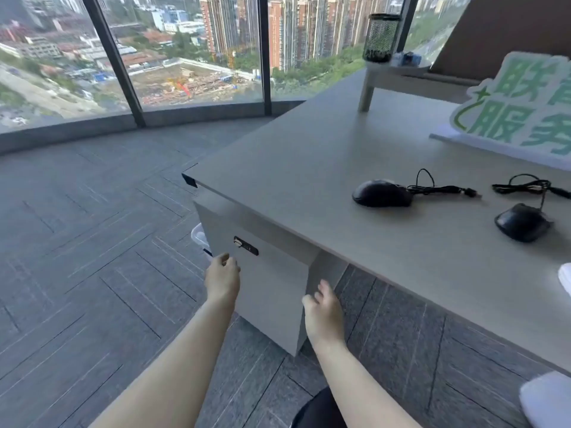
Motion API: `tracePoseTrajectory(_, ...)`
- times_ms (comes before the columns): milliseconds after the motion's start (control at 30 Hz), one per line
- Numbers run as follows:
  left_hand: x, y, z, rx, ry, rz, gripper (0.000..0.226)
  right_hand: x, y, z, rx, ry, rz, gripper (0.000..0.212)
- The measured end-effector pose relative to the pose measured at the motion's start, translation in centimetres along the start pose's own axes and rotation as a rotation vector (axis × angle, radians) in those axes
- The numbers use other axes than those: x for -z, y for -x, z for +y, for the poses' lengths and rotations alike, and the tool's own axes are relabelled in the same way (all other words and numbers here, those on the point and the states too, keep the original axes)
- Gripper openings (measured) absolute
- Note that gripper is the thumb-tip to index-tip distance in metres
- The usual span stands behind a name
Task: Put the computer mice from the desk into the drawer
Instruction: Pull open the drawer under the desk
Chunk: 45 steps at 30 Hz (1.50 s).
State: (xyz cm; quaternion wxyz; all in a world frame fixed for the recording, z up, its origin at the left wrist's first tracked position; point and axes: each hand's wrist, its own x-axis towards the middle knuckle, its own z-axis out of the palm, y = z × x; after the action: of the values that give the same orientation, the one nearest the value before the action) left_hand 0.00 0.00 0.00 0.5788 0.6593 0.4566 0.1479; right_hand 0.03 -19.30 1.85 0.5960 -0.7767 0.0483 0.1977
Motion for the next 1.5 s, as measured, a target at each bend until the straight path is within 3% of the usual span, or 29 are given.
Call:
tracePoseTrajectory(67,-0.8,-1.4,0.2,0.066,0.113,-0.013,0.020,-0.6,-0.6,-0.1,-0.004,-0.008,-0.018,0.058)
tracePoseTrajectory(533,-4.4,-7.1,0.7,0.296,0.398,-0.009,0.028,-0.8,-2.5,0.4,0.045,0.065,0.045,0.042)
tracePoseTrajectory(733,-1.2,-5.0,-1.3,0.278,0.399,0.043,0.022,0.1,-0.1,1.1,0.142,0.088,-0.080,0.009)
tracePoseTrajectory(833,1.9,-3.3,-3.6,0.250,0.415,0.060,0.010,0.1,1.5,2.1,0.144,0.104,-0.168,0.025)
tracePoseTrajectory(1000,7.6,-0.2,-6.6,0.281,0.466,0.137,0.021,-1.7,5.0,3.5,0.184,0.142,-0.312,0.033)
tracePoseTrajectory(1267,15.3,3.8,-10.8,0.263,0.484,0.184,0.018,-5.1,10.0,5.6,0.156,0.127,-0.594,0.021)
tracePoseTrajectory(1500,19.2,5.0,-13.3,0.276,0.452,0.213,0.027,-6.9,13.1,6.3,0.190,0.223,-0.675,0.026)
